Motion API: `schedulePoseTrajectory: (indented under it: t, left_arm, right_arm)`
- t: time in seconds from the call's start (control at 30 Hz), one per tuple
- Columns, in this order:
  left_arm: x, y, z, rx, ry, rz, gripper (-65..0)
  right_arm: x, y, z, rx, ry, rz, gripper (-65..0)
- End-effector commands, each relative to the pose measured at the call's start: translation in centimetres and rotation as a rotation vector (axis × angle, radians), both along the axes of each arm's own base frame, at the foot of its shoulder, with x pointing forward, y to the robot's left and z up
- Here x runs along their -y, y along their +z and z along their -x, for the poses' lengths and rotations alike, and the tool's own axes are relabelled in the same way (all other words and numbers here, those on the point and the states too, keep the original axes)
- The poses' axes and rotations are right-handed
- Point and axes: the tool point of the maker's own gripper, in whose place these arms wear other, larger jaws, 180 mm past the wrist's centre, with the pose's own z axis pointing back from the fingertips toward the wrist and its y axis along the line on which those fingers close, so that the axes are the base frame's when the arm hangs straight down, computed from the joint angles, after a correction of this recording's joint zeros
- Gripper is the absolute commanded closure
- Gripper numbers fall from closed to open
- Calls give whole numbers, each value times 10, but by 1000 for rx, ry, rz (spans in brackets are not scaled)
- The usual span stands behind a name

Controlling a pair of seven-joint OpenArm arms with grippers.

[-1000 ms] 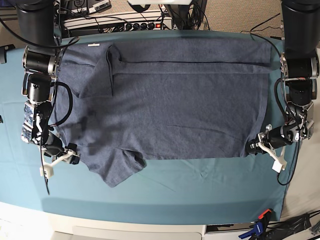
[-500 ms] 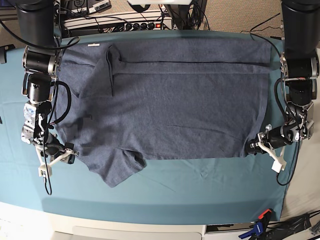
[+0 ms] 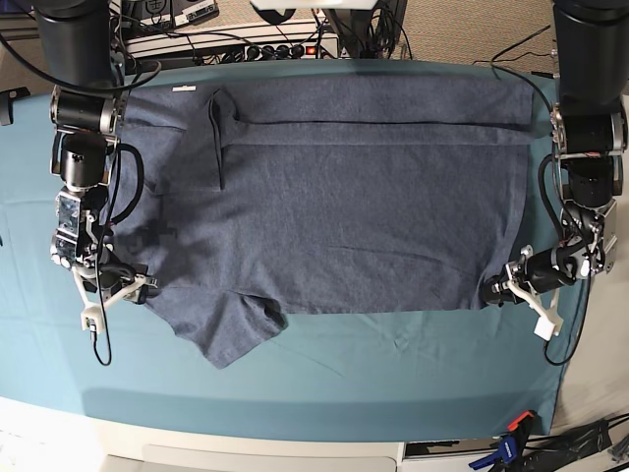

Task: Fold the T-shirt properly
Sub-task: 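Pinch the shirt's unfolded side edge with both grippers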

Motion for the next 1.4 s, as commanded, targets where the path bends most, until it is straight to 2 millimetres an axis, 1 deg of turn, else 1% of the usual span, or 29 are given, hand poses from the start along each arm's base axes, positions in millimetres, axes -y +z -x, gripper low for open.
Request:
schedulePoseTrajectory:
  t: [0.0, 0.1, 0.17, 0.43, 0.53, 0.6, 0.87, 1.03, 1.17, 1.2, 1.37]
  left_arm:
    - [-5, 27, -18, 83, 4, 14, 0]
    - [-4, 27, -17, 89, -3, 15, 0]
    - [-4, 28, -17, 89, -3, 15, 0]
    - [-1, 36, -21, 114, -17, 11, 0]
    - [-2, 37, -22, 116, -18, 10, 0]
    - [-3, 37, -21, 116, -16, 8, 0]
    - [-7, 38, -21, 116, -12, 2, 0]
    - [-7, 38, -21, 116, -12, 2, 0]
    - [-7, 38, -21, 116, -12, 1, 0]
    - [-7, 38, -21, 116, -12, 1, 0]
    - [-7, 37, -20, 111, -15, 1, 0]
  right_arm:
    - [8, 17, -9, 34, -14, 10, -314]
    - [6, 16, -9, 32, -13, 1, -314]
    - [0, 16, -10, 35, -4, -26, -314]
    - [-40, 6, -15, 26, 61, -105, -314]
    - [-50, 4, -17, 26, 71, -119, -314]
    - [-53, 3, -17, 26, 73, -120, -314]
    - [-52, 6, -19, 44, 71, -118, -310]
    - [-52, 6, -20, 47, 71, -118, -170]
    - [-48, 5, -19, 37, 84, -69, -23]
    - [-46, 4, -18, 31, 89, -53, 0]
    - [-41, 3, -17, 23, 106, 7, 0]
